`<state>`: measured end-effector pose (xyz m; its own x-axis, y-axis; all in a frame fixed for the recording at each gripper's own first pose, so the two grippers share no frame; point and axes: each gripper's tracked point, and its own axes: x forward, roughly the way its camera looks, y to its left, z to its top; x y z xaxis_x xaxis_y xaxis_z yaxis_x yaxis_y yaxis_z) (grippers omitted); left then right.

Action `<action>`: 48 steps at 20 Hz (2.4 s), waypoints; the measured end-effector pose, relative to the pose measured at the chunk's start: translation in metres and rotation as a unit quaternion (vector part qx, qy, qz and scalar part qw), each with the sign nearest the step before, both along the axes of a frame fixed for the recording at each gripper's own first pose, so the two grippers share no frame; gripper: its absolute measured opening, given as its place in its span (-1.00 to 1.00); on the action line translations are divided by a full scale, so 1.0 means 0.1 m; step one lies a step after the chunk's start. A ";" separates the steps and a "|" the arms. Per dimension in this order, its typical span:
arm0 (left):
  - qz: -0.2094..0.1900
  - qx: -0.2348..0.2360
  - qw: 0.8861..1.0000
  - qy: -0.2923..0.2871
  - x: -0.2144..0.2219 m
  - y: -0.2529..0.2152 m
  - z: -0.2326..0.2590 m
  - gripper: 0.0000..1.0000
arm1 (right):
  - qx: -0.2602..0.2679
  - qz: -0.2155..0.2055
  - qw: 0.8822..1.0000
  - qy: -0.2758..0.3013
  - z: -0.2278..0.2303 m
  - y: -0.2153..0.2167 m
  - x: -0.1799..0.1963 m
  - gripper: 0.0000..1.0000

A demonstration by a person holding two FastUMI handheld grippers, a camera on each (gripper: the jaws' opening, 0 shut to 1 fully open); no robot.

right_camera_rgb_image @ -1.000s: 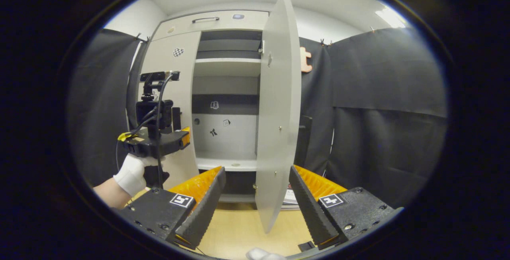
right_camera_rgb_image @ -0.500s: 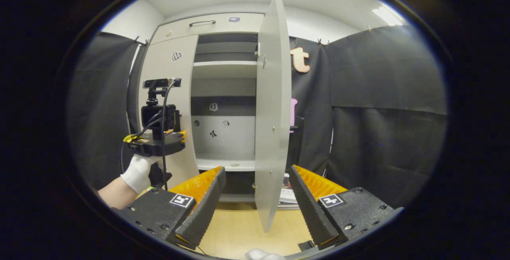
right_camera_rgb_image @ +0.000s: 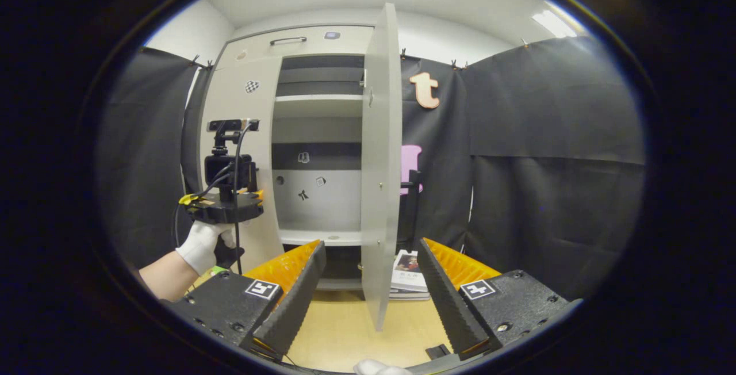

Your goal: Open the right door of the double-door shoe cabinet with the right hand, and open the left door with the left hand.

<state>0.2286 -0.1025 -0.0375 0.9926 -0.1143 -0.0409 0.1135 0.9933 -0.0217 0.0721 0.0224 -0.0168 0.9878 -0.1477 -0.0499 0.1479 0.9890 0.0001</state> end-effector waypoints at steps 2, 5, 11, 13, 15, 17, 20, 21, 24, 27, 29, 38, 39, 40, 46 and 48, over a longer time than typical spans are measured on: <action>-0.009 -0.006 1.000 0.003 -0.07 0.01 0.00 -0.87 | 0.000 -0.002 1.000 0.002 0.00 -0.02 -0.03 0.96; -0.017 -0.012 1.000 0.007 -0.16 0.02 0.01 -0.87 | 0.003 0.003 1.000 0.004 -0.02 -0.04 -0.02 0.96; -0.015 -0.021 1.000 0.005 -0.34 0.12 0.02 -0.87 | 0.002 0.032 0.999 -0.003 0.00 0.06 -0.08 0.99; -0.017 -0.021 1.000 0.010 -0.40 0.16 0.00 -0.87 | 0.003 0.047 0.999 -0.012 0.01 0.10 -0.09 0.99; -0.011 -0.017 1.000 0.009 -0.47 0.21 0.00 -0.87 | 0.007 0.062 0.998 -0.015 -0.01 0.16 -0.10 0.99; -0.005 -0.019 1.000 0.009 -0.54 0.25 0.00 -0.88 | 0.013 0.076 0.997 -0.019 -0.01 0.20 -0.10 0.98; 0.004 -0.022 1.000 0.010 -0.63 0.32 0.00 -0.88 | 0.016 0.091 0.996 -0.017 -0.02 0.22 -0.09 0.96; 0.007 -0.019 1.000 0.008 -0.67 0.35 -0.01 -0.88 | 0.019 0.092 0.995 -0.018 -0.02 0.22 -0.08 0.96; 0.018 -0.021 1.000 0.005 -0.74 0.44 -0.01 -0.88 | 0.019 0.101 0.995 -0.010 -0.06 0.24 -0.09 0.99; 0.030 -0.026 0.999 0.007 -0.82 0.53 -0.02 -0.88 | 0.016 0.111 0.994 -0.006 -0.07 0.28 -0.10 0.99; 0.039 -0.027 0.999 0.008 -0.88 0.60 -0.04 -0.89 | 0.015 0.122 0.992 -0.004 -0.08 0.32 -0.10 0.99; 0.069 -0.019 0.997 0.001 -1.06 0.97 -0.07 -1.00 | 0.011 0.158 0.987 0.002 -0.16 0.57 -0.06 0.99; 0.069 -0.020 0.997 0.001 -1.09 0.99 -0.07 -1.00 | 0.011 0.161 0.987 0.002 -0.17 0.59 -0.04 0.99; 0.070 -0.020 0.997 0.000 -1.10 1.02 -0.07 -1.00 | 0.011 0.164 0.986 0.002 -0.18 0.62 -0.01 0.99; 0.065 -0.033 0.997 -0.008 -1.15 1.23 -0.11 -1.00 | 0.011 0.179 0.984 0.003 -0.22 0.76 0.06 0.98; 0.053 -0.027 0.998 -0.015 -1.17 1.30 -0.11 -1.00 | 0.014 0.183 0.983 0.001 -0.22 0.80 0.07 0.98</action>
